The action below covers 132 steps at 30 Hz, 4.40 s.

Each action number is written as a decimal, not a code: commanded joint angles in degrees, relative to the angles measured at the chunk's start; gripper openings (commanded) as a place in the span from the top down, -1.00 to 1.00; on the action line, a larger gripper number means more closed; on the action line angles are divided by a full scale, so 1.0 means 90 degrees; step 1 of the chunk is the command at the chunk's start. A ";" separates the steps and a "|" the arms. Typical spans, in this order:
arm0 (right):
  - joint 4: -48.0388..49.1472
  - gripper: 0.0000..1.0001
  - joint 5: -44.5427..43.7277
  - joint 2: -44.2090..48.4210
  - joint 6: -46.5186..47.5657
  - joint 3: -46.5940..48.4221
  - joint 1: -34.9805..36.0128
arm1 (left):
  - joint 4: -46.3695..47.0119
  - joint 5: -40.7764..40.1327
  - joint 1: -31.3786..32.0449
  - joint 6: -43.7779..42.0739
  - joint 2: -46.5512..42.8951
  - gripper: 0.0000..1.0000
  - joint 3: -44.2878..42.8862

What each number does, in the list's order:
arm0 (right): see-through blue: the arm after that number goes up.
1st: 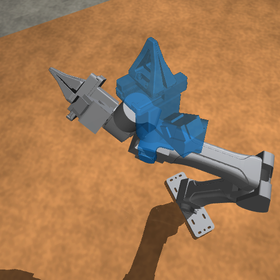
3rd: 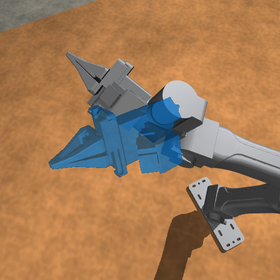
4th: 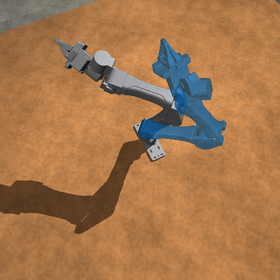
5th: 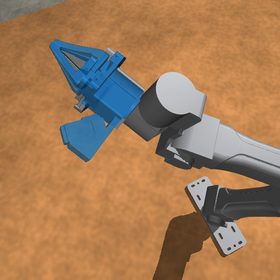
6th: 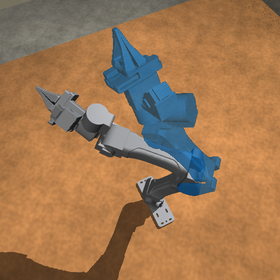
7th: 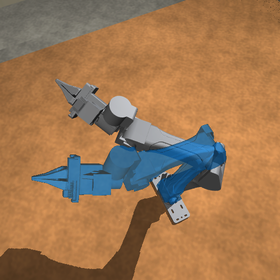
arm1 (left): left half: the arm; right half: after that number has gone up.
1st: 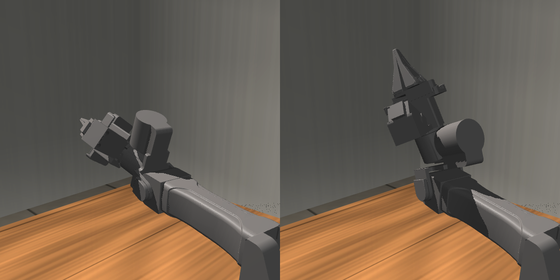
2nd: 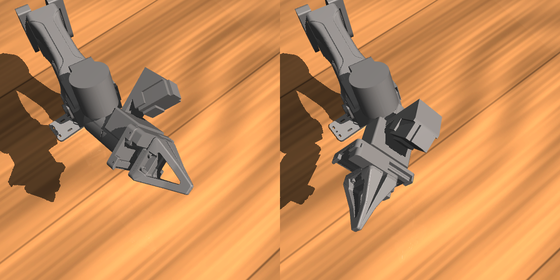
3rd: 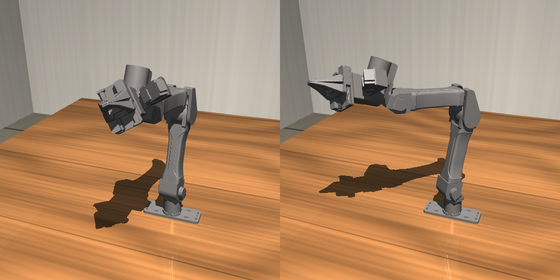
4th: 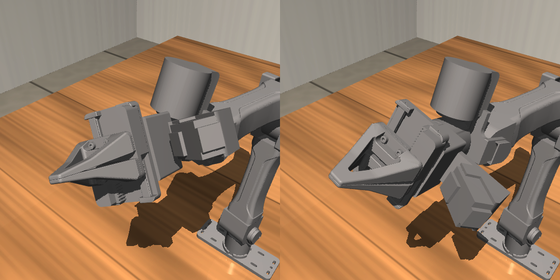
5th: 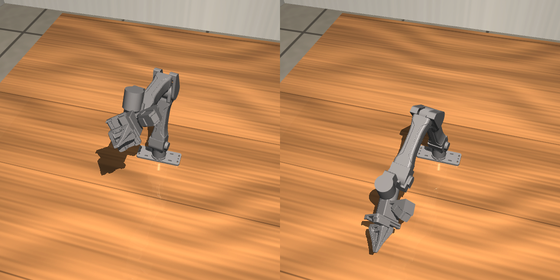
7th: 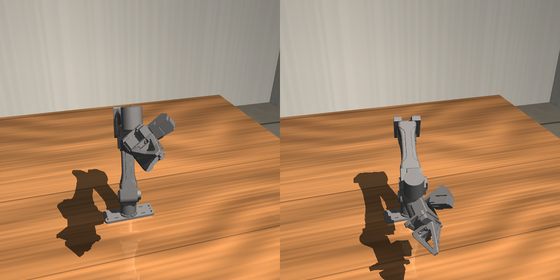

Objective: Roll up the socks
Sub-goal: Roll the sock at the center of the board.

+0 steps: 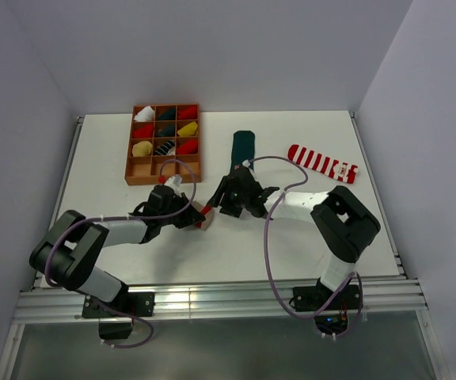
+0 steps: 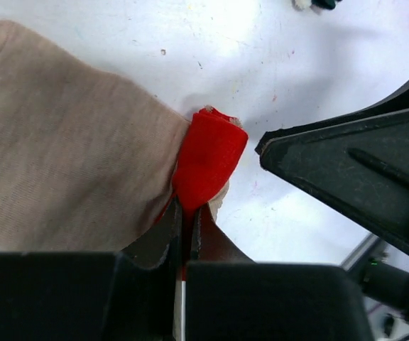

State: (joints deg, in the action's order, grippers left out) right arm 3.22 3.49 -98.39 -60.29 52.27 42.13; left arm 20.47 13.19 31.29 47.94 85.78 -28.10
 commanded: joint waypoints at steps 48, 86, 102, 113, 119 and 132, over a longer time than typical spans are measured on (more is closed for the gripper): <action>-0.2565 1.00 -0.0417 -0.1363 0.0430 0.2151 0.0290 | -0.1590 -0.2732 0.1091 -0.1156 -0.1464 -0.33 -0.0267; -0.0976 0.00 0.0169 -0.0309 0.0332 0.1108 -0.0052 | -0.1738 -0.3558 0.2696 -0.1958 0.0226 0.99 -0.1293; 0.0520 -0.29 -0.0114 0.0288 -0.0224 -0.0192 -0.0130 | -0.0449 0.0554 0.0168 -0.0241 0.0429 0.99 -0.0463; 0.0755 -0.29 -0.0036 -0.0249 -0.0322 -0.0173 -0.0101 | 0.0206 0.1523 -0.0595 0.0444 0.1152 0.99 -0.0286; 0.0843 -0.29 -0.0094 -0.0562 -0.0322 -0.0076 -0.0091 | 0.0372 0.1747 -0.0742 0.0659 0.1397 0.99 -0.0248; 0.0638 0.72 -0.0094 -0.0972 -0.0088 0.0198 -0.0081 | 0.0627 0.1855 -0.0830 0.0865 0.1554 0.98 -0.0101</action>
State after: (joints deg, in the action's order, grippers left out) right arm 11.31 3.92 -106.10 -62.57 52.58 41.01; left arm 31.90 32.34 23.70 57.69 98.74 -30.79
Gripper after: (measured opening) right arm 0.250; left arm 0.060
